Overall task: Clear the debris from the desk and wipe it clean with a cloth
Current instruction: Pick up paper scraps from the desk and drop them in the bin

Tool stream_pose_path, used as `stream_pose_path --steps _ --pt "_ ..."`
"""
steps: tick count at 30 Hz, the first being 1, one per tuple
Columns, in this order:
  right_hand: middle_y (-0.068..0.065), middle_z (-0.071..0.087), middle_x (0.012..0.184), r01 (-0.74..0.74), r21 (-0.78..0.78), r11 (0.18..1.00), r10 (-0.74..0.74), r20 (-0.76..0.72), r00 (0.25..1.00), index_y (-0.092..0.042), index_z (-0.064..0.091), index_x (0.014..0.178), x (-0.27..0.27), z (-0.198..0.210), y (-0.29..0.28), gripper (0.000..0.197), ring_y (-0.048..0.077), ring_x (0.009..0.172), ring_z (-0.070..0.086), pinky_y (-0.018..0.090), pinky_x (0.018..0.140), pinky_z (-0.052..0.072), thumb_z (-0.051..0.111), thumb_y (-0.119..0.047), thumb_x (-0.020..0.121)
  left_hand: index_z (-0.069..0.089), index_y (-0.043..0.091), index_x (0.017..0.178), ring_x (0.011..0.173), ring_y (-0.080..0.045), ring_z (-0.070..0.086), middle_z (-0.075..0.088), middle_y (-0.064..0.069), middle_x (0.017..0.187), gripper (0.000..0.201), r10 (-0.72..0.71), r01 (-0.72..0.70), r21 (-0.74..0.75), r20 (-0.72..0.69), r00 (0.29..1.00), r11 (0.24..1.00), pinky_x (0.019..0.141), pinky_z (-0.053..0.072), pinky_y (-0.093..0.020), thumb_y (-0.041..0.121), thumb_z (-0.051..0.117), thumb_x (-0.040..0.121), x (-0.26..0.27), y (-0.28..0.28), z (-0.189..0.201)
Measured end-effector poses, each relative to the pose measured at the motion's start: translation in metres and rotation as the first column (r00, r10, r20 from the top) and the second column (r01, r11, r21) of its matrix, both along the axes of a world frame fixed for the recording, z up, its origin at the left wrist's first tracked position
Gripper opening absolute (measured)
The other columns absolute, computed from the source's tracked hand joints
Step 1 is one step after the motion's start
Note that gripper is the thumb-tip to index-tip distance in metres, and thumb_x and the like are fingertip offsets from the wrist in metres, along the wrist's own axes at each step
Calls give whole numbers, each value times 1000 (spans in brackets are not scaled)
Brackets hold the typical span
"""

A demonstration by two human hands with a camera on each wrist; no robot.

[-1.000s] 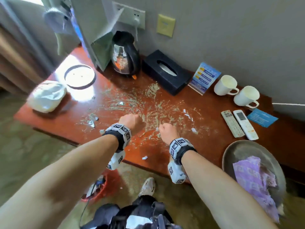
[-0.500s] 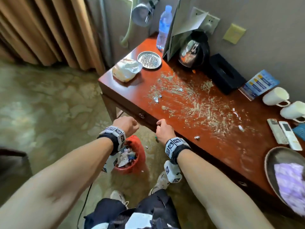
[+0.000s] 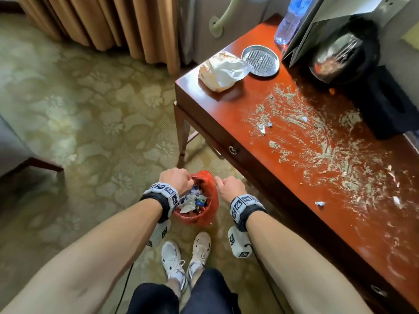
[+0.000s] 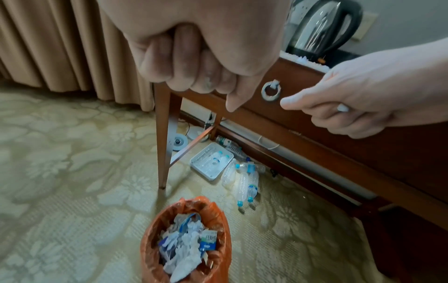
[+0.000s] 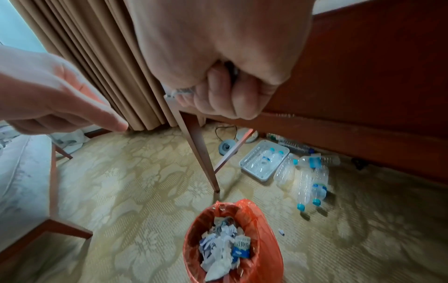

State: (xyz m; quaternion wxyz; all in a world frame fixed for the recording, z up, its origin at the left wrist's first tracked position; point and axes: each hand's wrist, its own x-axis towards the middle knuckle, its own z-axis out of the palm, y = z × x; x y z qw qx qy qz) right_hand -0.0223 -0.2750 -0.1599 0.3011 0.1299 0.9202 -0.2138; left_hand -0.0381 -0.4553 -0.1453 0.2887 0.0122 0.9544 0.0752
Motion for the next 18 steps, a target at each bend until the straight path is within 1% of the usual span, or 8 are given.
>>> stream_pose_path --steps 3,5,6,8,11,13,16,18 --pt "15 69 90 -4 -1 1000 4 53 999 -13 63 75 -9 -45 2 47 33 87 64 34 74 48 41 -47 99 71 26 110 102 -27 65 70 -4 110 34 48 -48 -8 51 998 999 85 49 -33 44 46 95 -3 0 -49" --pt "14 66 86 -24 -19 1000 26 80 997 -11 65 78 -15 -79 3 45 33 88 64 34 74 47 41 -42 101 70 28 112 105 -27 64 70 -4 113 34 74 -74 -7 79 994 997 86 49 -32 46 45 96 -4 0 -86" --pt "13 63 82 -38 -33 999 41 100 994 -10 63 76 -18 -97 4 47 32 87 64 33 73 45 39 -41 102 70 29 113 106 -27 64 69 -4 114 34 84 -84 -7 91 992 996 86 49 -32 46 45 96 -6 0 -106" --pt "11 62 82 -35 -47 998 41 128 991 -10 59 73 -22 -135 4 49 30 81 62 31 71 44 36 -42 103 72 29 108 103 -27 65 70 -4 110 34 106 -107 7 116 988 994 85 50 -32 47 46 94 -9 4 -145" --pt "15 69 95 -27 -32 999 31 143 989 -8 67 90 -29 -194 0 50 30 85 65 33 76 48 35 -45 102 72 25 96 96 -27 66 71 -4 100 34 148 -155 33 152 977 987 81 50 -32 48 48 93 -13 5 -201" --pt "17 69 99 -49 -25 999 52 141 989 -5 69 96 -32 -230 -6 51 32 90 65 32 74 43 34 -41 104 71 23 91 94 -28 66 70 -5 95 35 166 -177 47 172 971 983 78 50 -33 49 48 94 -15 5 -238" --pt "21 67 105 -88 -17 996 89 120 989 1 68 100 -30 -276 -17 47 35 96 62 33 75 40 37 -34 104 64 20 83 87 -30 66 70 -6 91 41 193 -207 63 177 965 976 71 47 -32 55 46 92 -13 1 -291" --pt "21 66 108 -75 -23 997 77 119 990 1 65 102 -27 -307 -25 43 35 100 61 33 79 41 37 -32 104 57 19 86 88 -30 64 68 -7 94 40 203 -219 91 160 966 972 70 46 -32 57 48 90 -11 -3 -321"
